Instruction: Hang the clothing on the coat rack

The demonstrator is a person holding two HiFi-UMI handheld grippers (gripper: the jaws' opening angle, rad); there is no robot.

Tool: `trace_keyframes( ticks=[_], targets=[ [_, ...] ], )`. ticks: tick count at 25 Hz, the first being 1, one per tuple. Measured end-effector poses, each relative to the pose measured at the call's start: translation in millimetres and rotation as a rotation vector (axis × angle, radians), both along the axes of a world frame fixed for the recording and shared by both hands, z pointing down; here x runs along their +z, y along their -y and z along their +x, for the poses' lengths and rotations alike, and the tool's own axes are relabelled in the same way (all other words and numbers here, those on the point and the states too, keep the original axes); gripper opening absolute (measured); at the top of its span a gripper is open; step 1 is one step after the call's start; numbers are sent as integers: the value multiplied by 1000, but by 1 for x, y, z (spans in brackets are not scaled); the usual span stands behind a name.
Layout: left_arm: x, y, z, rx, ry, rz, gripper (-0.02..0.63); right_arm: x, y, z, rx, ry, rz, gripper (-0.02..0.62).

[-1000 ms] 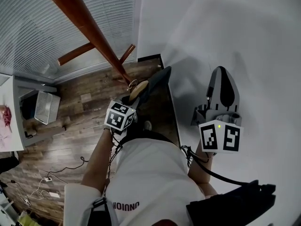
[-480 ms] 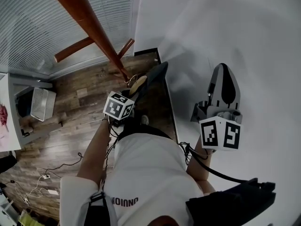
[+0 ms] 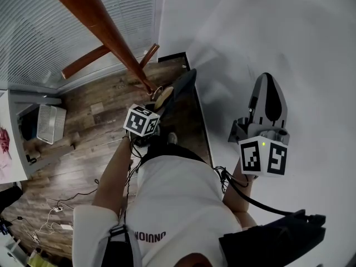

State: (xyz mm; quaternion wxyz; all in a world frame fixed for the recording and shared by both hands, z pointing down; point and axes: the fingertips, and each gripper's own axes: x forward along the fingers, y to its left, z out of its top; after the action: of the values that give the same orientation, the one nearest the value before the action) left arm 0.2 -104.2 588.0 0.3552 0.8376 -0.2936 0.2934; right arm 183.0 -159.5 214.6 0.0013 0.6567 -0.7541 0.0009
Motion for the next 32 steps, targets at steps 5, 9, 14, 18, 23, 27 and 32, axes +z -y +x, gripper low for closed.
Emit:
trace_keyframes(
  ticks=[5, 9, 14, 18, 23, 27, 32],
  targets=[
    [6, 3, 0, 8, 0, -16, 35, 1, -1, 4, 13, -10, -5, 21],
    [11, 2, 2, 27, 4, -25, 35, 1, -3, 7, 27, -16, -6, 21],
    [19, 2, 3, 44, 7, -37, 35, 2, -4, 9, 35, -24, -6, 21],
    [22, 4, 2, 50, -2, -49, 35, 2, -1, 7, 35, -33, -10, 21],
    [27, 4, 1, 59, -1, -66, 35, 3, 0, 5, 33, -45, -18, 21],
    [31, 1, 3, 69, -10, -70, 35, 5, -1, 5, 32, -51, -22, 21],
    [37, -3, 1, 69, -13, -92, 35, 8, -1, 3, 31, -55, -33, 21]
  ],
)
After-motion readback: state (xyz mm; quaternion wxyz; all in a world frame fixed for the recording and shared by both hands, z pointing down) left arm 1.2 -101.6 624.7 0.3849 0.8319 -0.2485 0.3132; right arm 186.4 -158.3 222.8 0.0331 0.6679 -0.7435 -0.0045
